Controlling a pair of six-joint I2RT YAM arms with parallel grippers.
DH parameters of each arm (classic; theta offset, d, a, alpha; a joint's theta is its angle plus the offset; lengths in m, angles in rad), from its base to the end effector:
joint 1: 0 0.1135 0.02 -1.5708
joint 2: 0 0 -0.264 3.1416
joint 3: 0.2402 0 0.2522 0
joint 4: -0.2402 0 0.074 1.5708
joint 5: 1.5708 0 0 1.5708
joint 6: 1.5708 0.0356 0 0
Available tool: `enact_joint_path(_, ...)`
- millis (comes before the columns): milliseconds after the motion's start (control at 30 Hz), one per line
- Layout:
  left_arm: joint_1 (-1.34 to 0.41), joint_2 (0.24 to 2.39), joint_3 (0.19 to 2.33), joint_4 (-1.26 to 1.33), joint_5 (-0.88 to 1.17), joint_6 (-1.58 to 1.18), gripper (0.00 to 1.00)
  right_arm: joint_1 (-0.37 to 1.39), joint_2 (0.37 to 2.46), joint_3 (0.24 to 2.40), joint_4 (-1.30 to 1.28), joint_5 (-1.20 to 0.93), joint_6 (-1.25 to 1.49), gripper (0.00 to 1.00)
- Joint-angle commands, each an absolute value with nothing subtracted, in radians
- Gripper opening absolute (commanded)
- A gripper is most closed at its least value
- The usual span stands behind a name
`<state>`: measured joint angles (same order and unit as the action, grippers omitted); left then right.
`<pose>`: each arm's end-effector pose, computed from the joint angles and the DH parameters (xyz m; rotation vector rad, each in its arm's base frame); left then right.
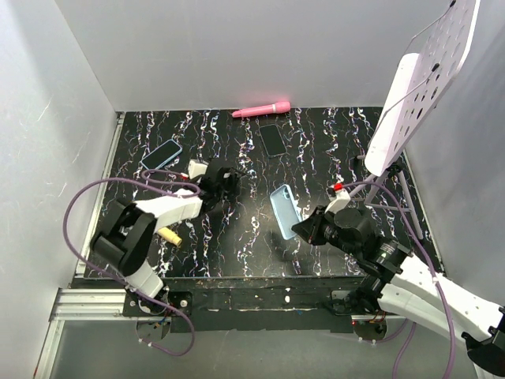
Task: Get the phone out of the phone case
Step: Place the phone at the center of the board.
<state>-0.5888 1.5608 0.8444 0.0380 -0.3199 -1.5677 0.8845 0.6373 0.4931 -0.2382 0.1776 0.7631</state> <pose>0.2768 -0.1714 0.1942 -1.2549 1.9732 -0.8049 0.1063 0.1198 0.2541 -0.0013 2.0603 0.8952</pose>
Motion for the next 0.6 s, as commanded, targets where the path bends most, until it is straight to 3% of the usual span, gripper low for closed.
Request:
enact_joint_path(0,-0.577,1.676,0.959,0.218,-0.46,-1.637,0.0,0.891,0.568,0.483,-0.29,0.17,0.788,0.01)
enact_joint_path(300,-0.546,1.96,1.135,0.276,-0.548,-1.726,0.0,0.89,0.476,0.522,-0.437,0.216,0.785,0.01)
enact_joint_path(567,-0.528,2.08,1.247,0.221,-0.586,-1.784,0.02,0.89,0.443,0.523,-0.468,0.232,0.788,0.01)
